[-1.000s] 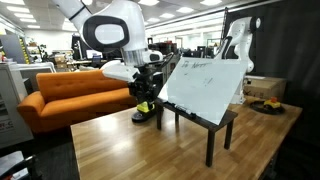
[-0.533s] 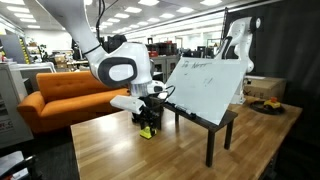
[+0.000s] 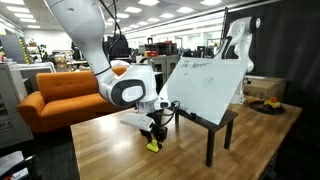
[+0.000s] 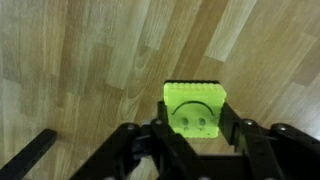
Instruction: Use the eraser to clean the whiteboard
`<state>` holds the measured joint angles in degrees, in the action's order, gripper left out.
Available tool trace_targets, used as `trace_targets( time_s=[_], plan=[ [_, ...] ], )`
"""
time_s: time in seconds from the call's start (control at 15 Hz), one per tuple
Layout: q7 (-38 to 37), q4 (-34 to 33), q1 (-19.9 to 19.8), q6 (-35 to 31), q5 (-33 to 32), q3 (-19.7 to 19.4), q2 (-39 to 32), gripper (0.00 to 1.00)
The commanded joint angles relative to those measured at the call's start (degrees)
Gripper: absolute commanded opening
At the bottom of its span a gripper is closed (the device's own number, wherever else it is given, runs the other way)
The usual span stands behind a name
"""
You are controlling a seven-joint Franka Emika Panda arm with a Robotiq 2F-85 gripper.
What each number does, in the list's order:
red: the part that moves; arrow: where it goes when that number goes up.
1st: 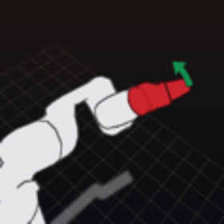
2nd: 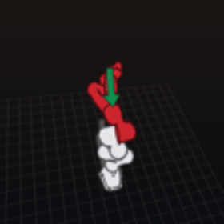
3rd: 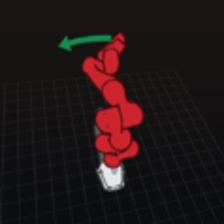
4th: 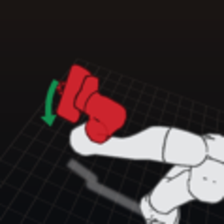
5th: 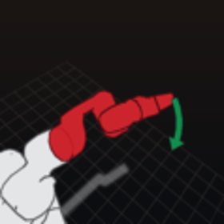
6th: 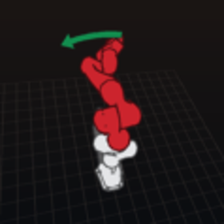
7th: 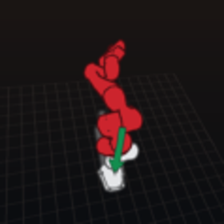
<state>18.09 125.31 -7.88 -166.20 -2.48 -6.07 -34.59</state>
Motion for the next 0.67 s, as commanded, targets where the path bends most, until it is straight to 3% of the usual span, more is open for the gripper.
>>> trace_targets(
  time_s=[0.0, 0.53, 0.6],
  plan=[
    [-1.68, -2.24, -0.47, -1.8, -3.14, 0.05, -3.25, 0.27],
    [-2.58, -4.1, 0.16, -3.05, -5.94, -0.58, -6.73, 0.27],
    [-2.73, -4.17, 0.35, -3.46, -6.07, -0.75, -6.92, 0.77]
  ],
)
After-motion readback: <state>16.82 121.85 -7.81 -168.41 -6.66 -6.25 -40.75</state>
